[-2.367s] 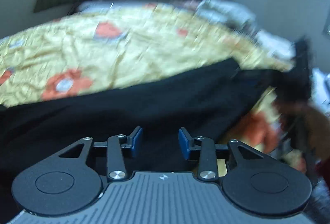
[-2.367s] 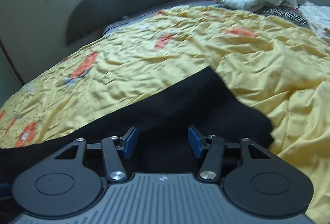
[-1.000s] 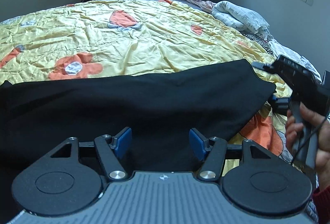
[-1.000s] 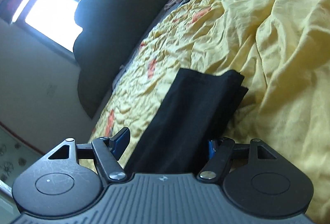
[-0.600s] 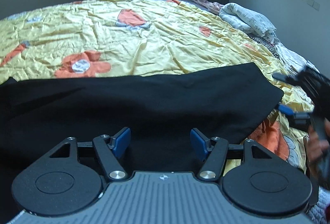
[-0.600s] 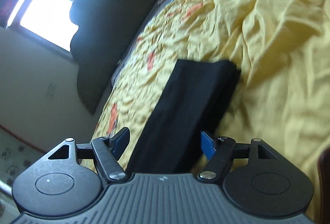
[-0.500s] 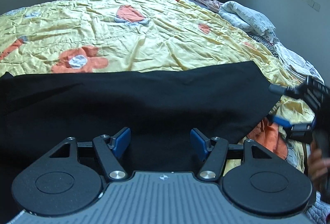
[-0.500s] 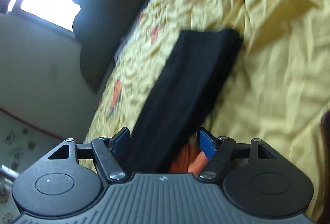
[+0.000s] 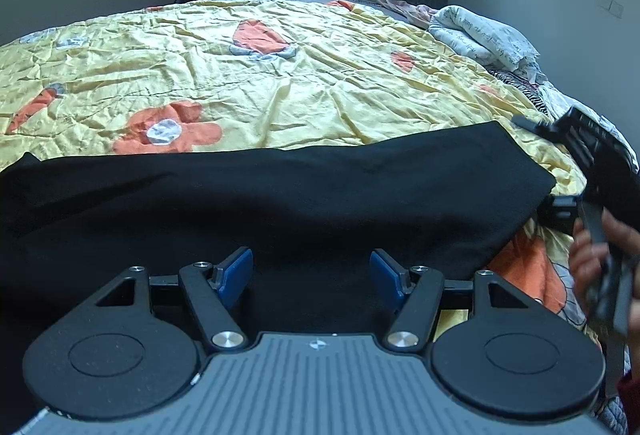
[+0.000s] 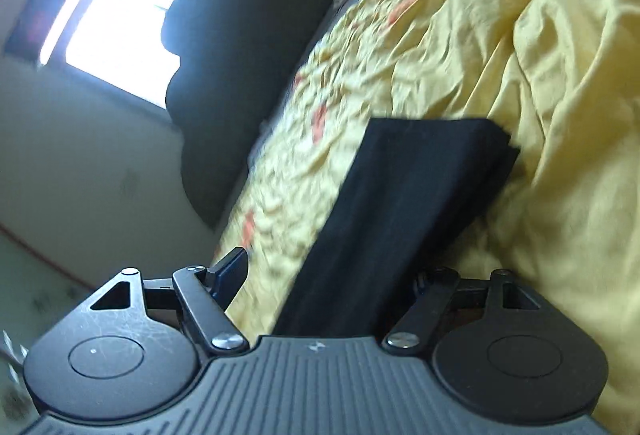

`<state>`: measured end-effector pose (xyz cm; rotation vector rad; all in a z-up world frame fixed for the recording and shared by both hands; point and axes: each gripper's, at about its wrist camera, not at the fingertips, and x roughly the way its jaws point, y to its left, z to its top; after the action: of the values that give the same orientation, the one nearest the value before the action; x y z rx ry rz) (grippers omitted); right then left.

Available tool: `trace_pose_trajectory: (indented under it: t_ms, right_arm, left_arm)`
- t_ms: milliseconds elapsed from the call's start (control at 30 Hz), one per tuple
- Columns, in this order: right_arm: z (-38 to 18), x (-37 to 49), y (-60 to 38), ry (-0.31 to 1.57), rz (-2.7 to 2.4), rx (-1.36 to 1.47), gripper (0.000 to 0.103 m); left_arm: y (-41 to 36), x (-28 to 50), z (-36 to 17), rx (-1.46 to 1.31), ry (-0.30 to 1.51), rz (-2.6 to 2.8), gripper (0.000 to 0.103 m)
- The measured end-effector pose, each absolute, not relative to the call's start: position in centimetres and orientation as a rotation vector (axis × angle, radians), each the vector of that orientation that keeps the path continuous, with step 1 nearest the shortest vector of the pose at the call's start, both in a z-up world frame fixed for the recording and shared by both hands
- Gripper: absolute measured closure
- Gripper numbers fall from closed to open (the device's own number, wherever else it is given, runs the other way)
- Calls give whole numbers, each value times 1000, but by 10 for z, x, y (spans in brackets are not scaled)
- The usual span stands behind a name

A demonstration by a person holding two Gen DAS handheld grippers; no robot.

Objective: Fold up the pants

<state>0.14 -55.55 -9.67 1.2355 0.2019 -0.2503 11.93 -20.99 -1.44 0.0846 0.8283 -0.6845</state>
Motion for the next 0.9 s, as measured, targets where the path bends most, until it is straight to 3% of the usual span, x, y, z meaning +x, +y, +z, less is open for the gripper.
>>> trace_pose_trajectory:
  t_ms: [100, 167, 200, 233, 400, 567, 767, 900]
  right_arm:
    - [-102, 11, -569, 153, -280, 1293, 36]
    - [-103, 18, -574, 189, -346, 1275, 62]
    - [-105, 21, -576, 214, -376, 1275, 83]
    - [-108, 22, -577, 227, -399, 1281, 92]
    - [-90, 28, -563, 238, -422, 1111, 97]
    - [-35, 40, -516, 283, -346, 694, 97]
    - [-12, 58, -445, 357, -231, 309, 97]
    - [-18, 62, -391, 413, -153, 67, 97]
  left_arm:
    - [-209, 124, -16, 71, 845, -676, 36]
    - [-209, 126, -16, 63, 855, -677, 36]
    - [-208, 126, -16, 62, 857, -676, 36]
    - [-208, 127, -16, 63, 857, -673, 35]
    - [-203, 133, -15, 60, 854, -648, 35]
    - [-196, 152, -14, -64, 922, -663, 35]
    - [-189, 177, -18, -388, 1054, -789, 33]
    - [-189, 191, -33, -678, 1165, -888, 22]
